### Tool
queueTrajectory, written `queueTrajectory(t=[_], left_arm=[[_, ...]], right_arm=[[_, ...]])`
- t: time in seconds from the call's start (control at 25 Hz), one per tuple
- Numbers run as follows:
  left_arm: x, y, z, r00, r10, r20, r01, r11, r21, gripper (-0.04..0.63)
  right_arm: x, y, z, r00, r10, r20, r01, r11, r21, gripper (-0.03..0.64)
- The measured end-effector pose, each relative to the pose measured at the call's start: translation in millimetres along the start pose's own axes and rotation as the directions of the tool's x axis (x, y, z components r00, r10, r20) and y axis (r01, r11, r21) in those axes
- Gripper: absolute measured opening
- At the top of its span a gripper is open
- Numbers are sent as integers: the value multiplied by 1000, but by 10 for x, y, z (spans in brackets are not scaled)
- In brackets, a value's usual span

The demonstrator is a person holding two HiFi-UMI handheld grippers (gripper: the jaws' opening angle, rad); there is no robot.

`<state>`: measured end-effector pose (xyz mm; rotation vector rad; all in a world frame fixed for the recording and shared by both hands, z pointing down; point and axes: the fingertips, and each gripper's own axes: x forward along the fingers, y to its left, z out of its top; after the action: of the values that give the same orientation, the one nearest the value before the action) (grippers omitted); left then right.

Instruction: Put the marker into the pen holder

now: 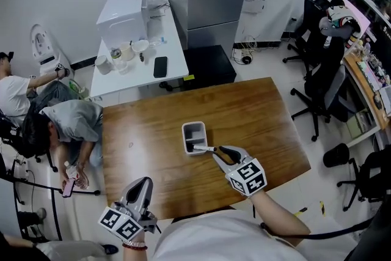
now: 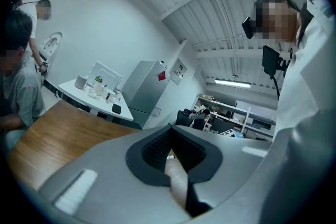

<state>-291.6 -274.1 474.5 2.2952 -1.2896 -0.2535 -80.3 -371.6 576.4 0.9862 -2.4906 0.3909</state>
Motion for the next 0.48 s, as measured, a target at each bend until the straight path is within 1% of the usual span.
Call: queueTrajectory(t=[0.08, 0.16, 0.24, 0.28, 0.36, 0.4, 0.48], left_arm=[[17, -7, 19, 999, -33, -4, 33, 999, -3, 0], [6, -93, 29, 996, -86, -7, 86, 996, -6, 2], [-31, -172, 20, 991, -131, -25, 132, 991, 16, 0], [-41, -179, 15, 989, -142, -36, 144, 989, 33, 2], [-36, -166, 32, 989, -140, -45, 142, 989, 50, 0], [-51, -192, 52, 990, -136, -41, 138, 989, 49, 0], [-143, -329, 94, 990, -142, -19, 143, 988, 51, 2]], right_arm=[[-89, 52, 29, 1000, -25, 16, 25, 1000, 16, 101], [-205, 115, 35, 998, -51, 32, 50, 998, 34, 101], [-325, 176, 69, 994, -81, 70, 77, 996, 54, 101], [-373, 199, 100, 991, -96, 95, 90, 994, 67, 100], [-435, 251, 143, 986, -110, 129, 99, 991, 87, 98], [-463, 310, 132, 986, -101, 129, 91, 992, 84, 98], [-534, 490, 54, 991, -60, 115, 55, 998, 42, 98]])
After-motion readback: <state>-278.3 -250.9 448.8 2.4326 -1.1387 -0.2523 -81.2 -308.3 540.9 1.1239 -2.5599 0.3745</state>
